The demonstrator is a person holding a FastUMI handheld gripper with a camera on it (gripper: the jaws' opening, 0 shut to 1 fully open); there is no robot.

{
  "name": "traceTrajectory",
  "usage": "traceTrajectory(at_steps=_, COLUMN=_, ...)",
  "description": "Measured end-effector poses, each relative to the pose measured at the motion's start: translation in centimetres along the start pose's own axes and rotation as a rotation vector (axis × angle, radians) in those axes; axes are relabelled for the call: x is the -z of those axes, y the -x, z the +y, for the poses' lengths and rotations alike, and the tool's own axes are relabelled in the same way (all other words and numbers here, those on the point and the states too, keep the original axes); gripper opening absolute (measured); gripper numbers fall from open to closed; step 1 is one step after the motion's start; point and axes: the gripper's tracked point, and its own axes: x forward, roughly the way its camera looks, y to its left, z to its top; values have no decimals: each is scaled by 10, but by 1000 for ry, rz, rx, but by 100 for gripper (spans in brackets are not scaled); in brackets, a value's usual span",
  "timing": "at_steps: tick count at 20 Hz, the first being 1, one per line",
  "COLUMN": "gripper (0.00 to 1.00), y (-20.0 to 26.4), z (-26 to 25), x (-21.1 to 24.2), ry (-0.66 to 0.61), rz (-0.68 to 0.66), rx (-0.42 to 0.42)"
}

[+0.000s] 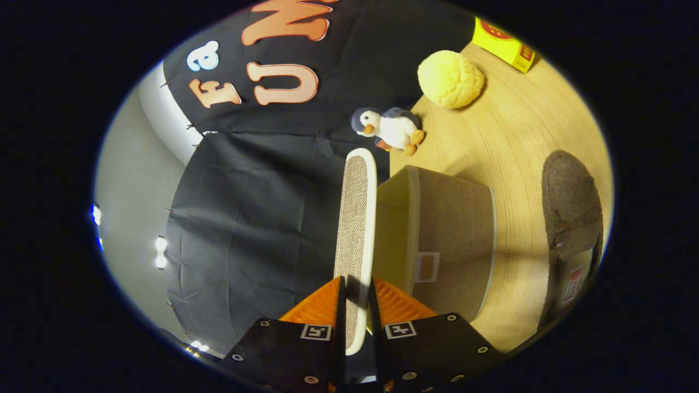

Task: Open the storage box then place both shoes into the box .Put the left shoe in first, then the right shoe, with the right side of both shoes facing outward in a uniform manner.

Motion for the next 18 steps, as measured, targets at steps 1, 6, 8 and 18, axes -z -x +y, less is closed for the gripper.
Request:
traceTrajectory(at_steps=1, gripper=19, y=0, z=13, x=-1, ry=4, rz=-6, rx=-20)
traceTrajectory(at_steps=6, gripper=9, y=-17, z=66, x=-6, ry=60, rz=-33, rx=-59)
traceTrajectory(at_steps=8, gripper=9, y=-29, z=81, x=-3, ry=144, rz=-33, rx=-38)
traceTrajectory(at_steps=18, gripper=11, y=-123, z=136, x=24, ry=266, rz=0, rx=-33)
